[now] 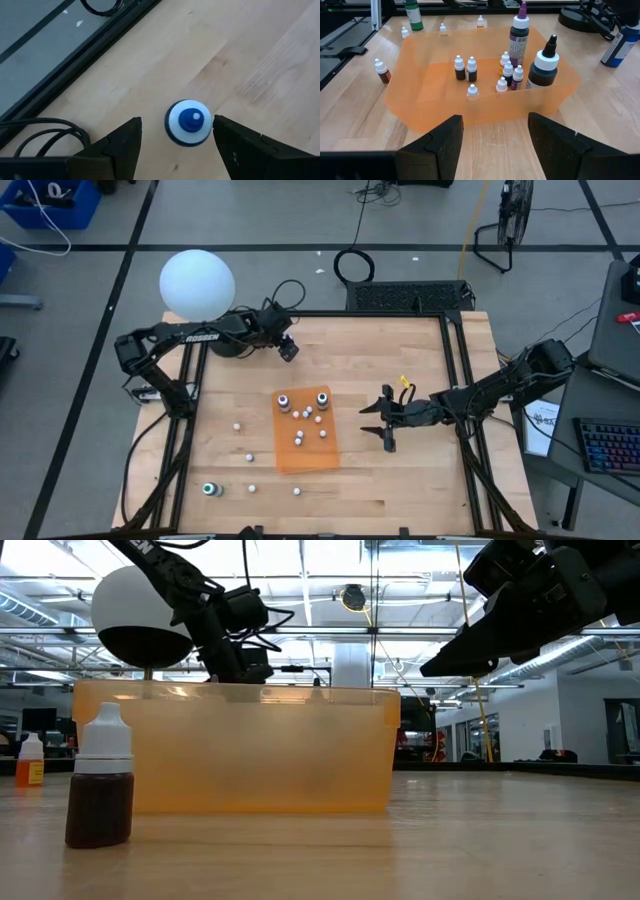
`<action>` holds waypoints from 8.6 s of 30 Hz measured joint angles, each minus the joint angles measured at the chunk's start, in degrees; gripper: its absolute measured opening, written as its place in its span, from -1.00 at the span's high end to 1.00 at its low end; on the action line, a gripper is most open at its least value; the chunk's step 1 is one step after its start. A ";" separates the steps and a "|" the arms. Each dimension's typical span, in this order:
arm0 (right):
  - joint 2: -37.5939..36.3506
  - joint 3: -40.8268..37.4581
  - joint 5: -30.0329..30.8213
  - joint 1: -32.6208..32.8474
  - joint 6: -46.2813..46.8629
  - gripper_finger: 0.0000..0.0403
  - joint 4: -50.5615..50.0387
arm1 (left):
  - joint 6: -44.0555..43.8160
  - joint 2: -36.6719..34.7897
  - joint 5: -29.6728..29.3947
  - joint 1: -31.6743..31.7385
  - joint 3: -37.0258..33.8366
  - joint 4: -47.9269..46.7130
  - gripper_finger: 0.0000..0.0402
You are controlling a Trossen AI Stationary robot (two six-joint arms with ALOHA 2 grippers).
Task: Pick & Place food coloring
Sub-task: Put the large blue food coloring bottle into the orange bin, then put the large green food coloring bottle into the orange bin
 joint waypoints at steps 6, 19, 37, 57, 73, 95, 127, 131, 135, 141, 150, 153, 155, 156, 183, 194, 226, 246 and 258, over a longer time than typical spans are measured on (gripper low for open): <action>0.00 0.00 0.02 0.00 -0.02 -0.05 0.01 | 0.37 0.00 0.89 0.00 0.00 0.57 -0.22; 0.00 0.00 0.04 0.00 0.00 -0.05 0.02 | 0.39 1.62 1.53 0.02 -0.02 0.60 -0.22; 0.00 0.00 0.00 0.00 0.02 -0.05 0.00 | 1.68 2.62 1.07 0.04 -0.02 3.47 -0.22; 0.00 0.00 -0.04 0.02 0.02 -0.05 -0.02 | 1.77 2.62 1.05 0.04 -0.02 3.09 0.03; 0.02 0.00 -0.07 0.02 0.02 -0.05 -0.17 | 4.80 0.01 3.51 -3.34 0.93 -0.54 0.40; 0.02 0.00 -0.04 0.00 0.09 -0.05 -0.40 | -3.76 -7.21 -1.59 -32.04 8.60 -13.43 0.40; 0.02 0.00 0.09 0.00 0.09 -0.05 -0.39 | -9.16 -7.19 4.71 -27.63 -9.33 5.54 0.40; 0.02 0.00 0.09 0.00 0.09 -0.05 -0.39 | -10.38 -7.19 4.60 -27.63 -9.33 5.89 0.23; 0.02 0.00 0.09 0.00 0.09 -0.05 -0.39 | -10.12 -7.19 4.27 -27.63 -9.35 6.83 -0.16; 0.02 0.00 0.09 0.00 0.09 -0.05 -0.39 | -8.27 -7.29 1.48 -27.63 -8.10 8.45 -0.44; 0.02 0.00 -0.02 0.00 0.68 -0.05 -1.49 | -13.20 -11.73 8.50 -32.78 6.45 -29.35 -0.54; 0.02 0.00 -0.04 0.00 1.82 -0.05 -2.76 | -21.33 -11.76 10.62 -39.10 10.43 -42.32 -0.54; 0.02 0.00 -0.04 0.00 2.13 -0.05 -3.37 | -27.99 -11.74 10.62 -44.56 11.41 -45.04 -0.54; 0.02 -0.02 -0.04 0.00 2.23 -0.05 -3.47 | -31.23 -11.74 10.27 -47.40 11.58 -45.08 -0.54; 0.00 -0.02 -0.09 -0.99 -12.42 -0.05 0.15 | -98.58 -4.03 9.30 -84.21 11.52 -39.20 -0.54; 0.00 -0.02 -0.11 -2.19 -14.09 -0.05 0.35 | -101.04 -2.70 10.15 -84.17 11.52 -41.50 -0.54; 0.00 -0.02 -0.13 -2.19 -15.19 -0.05 1.33 | -100.17 1.42 13.29 -85.89 11.52 -41.88 -0.12; 0.00 -0.02 -0.13 -2.19 -15.17 -0.05 1.33 | -98.39 1.42 13.95 -86.36 9.01 -41.39 -0.12; 0.00 -0.02 -0.13 -2.19 -15.15 -0.05 1.31 | -97.09 1.42 15.31 -86.38 9.01 -41.45 0.00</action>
